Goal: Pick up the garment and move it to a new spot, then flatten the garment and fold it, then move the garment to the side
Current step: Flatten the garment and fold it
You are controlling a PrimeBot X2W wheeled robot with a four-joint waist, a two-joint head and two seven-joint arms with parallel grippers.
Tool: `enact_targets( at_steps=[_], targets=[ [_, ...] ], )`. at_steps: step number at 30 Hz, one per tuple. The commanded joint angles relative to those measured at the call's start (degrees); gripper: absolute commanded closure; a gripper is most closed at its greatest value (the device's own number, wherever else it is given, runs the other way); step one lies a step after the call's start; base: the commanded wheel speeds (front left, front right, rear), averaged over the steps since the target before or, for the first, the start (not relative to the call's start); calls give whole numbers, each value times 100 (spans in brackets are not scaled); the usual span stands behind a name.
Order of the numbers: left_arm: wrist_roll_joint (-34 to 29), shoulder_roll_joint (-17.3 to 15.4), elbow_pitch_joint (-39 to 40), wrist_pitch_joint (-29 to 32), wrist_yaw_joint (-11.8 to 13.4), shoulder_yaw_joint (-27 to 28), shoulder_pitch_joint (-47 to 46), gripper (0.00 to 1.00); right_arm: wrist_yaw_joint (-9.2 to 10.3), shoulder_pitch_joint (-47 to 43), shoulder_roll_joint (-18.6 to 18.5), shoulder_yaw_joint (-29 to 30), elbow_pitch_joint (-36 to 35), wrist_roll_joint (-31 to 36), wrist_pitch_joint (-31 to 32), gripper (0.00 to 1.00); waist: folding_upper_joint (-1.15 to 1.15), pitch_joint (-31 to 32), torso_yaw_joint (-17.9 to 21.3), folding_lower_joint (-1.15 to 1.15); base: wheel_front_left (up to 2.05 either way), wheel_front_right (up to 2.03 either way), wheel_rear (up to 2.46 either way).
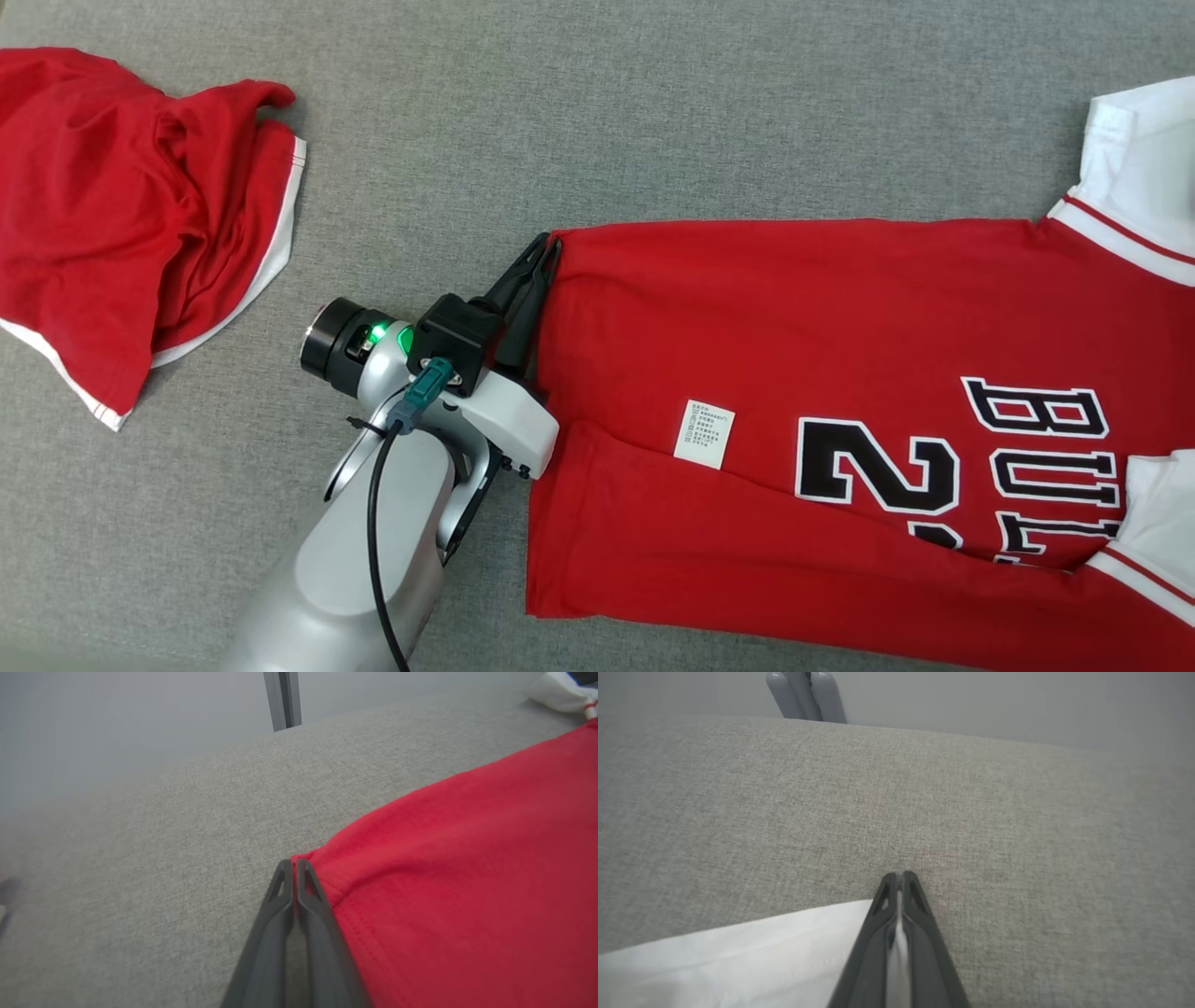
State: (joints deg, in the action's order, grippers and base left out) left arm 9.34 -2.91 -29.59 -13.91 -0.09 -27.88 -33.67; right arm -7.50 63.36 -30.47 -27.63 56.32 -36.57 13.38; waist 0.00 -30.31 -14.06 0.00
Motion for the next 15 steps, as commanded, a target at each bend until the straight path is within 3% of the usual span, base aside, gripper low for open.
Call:
enact_targets(
  at_steps=[1, 15],
  targets=[
    [35, -15, -34, -22, 35, -13, -116, 100, 1, -59, 4, -105, 81, -49, -48, 100, 0, 8, 32, 0, 0, 0, 0],
    [143, -116, -174, -42, 112, 24, -167, 100, 1, 61, -106, -792, -315, -405, -1150, 100, 0, 175, 270, 0, 0, 0, 0]
  ],
)
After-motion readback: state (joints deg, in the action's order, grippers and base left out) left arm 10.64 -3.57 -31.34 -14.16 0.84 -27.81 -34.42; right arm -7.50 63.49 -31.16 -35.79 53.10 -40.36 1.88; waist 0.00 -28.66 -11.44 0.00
